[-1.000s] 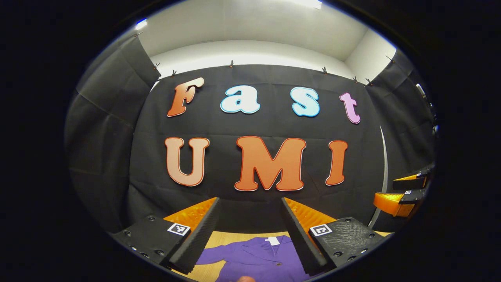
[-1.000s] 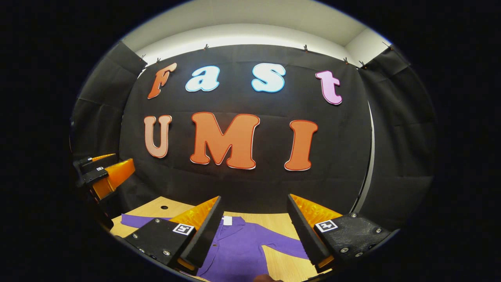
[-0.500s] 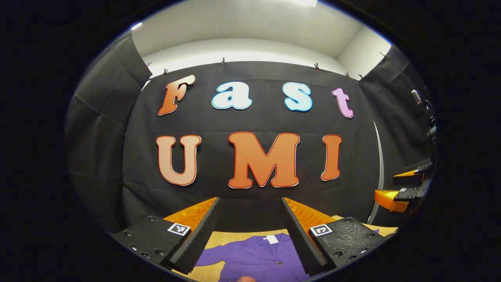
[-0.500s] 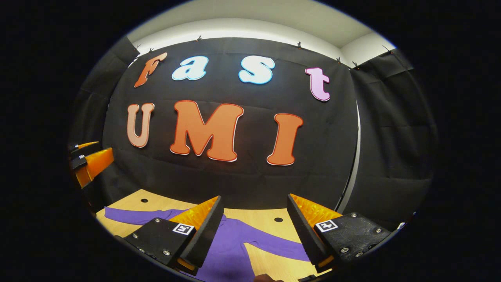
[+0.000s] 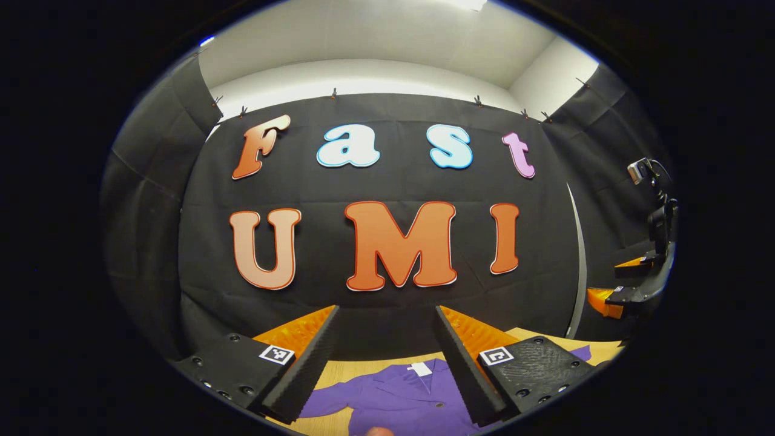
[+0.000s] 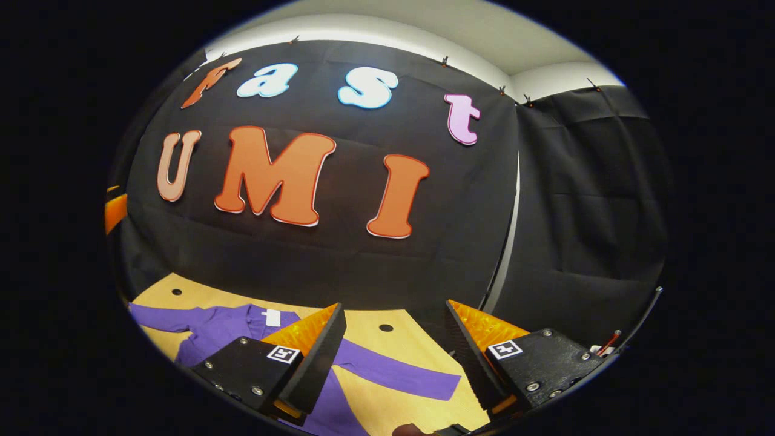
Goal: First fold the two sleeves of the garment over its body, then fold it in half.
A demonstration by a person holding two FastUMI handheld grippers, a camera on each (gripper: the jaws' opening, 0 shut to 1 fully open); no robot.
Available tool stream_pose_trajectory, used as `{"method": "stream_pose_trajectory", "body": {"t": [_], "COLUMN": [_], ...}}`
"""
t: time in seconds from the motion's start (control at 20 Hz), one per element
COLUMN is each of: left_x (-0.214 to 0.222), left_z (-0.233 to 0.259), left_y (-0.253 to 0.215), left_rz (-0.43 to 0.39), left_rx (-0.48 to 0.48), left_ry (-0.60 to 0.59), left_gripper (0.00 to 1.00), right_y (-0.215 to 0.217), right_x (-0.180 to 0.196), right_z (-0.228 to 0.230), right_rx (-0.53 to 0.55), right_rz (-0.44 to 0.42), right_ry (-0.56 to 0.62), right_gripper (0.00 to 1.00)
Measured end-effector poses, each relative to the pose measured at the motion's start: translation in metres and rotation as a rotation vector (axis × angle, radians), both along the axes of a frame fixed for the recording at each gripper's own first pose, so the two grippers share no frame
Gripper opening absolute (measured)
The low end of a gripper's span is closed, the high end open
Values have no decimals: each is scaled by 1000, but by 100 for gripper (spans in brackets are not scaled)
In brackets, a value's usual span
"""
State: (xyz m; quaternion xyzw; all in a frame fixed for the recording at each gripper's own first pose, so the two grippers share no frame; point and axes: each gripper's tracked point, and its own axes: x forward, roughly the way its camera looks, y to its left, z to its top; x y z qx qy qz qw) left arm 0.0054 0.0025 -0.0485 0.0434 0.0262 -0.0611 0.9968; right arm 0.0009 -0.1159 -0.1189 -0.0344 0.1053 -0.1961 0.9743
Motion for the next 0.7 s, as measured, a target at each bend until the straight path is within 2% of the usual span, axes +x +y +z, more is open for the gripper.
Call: {"method": "stream_pose_trajectory", "body": {"t": [0.25, 0.55, 0.7], "left_x": [10, 27, 33], "left_z": [-7, -15, -20], "left_y": [-3, -31, -49], "left_rz": [60, 89, 85], "left_rx": [24, 51, 63], "left_ry": [8, 30, 48], "left_gripper": [95, 95, 96], "right_y": [-41, -107, -132], "right_x": [6, 8, 11], "right_z": [-55, -126, -169], "right_rx": [27, 64, 98], "right_rz": [-35, -118, -138], "right_ry": [89, 212, 312], "right_gripper": [97, 97, 97]}}
